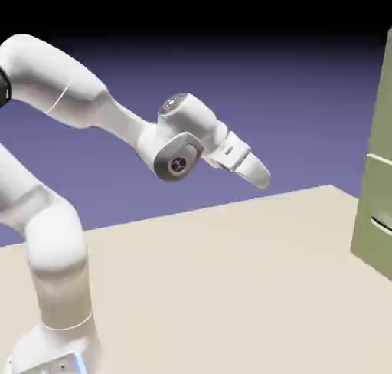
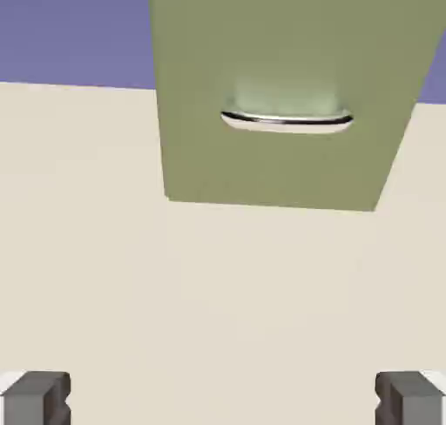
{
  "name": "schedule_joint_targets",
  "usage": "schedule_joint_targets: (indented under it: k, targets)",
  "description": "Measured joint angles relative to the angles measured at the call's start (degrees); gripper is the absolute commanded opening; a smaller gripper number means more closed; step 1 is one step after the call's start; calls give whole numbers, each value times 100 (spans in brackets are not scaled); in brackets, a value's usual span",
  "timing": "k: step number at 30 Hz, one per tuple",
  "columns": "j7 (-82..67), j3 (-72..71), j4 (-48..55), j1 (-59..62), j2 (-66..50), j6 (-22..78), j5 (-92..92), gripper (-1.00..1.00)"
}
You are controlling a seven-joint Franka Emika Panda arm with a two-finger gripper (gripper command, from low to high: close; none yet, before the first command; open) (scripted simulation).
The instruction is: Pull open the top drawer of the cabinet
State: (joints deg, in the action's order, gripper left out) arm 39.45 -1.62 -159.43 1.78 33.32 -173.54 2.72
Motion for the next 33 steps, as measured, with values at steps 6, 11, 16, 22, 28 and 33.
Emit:
schedule_joint_targets:
  k: [6,11,16,22,28,33]
  targets:
    - [-1495,-804,781,1227,328,233,1351,0]
    - [-2741,-1474,1431,2250,601,427,2477,0]
    - [-3987,-2144,2082,3272,875,621,3603,0]
    - [-5482,-2948,2863,4499,1203,853,4955,0]
    - [-6977,-3752,3643,5726,1531,1086,6306,0]
    - [-8223,-4422,4294,6749,1804,1280,7432,0]
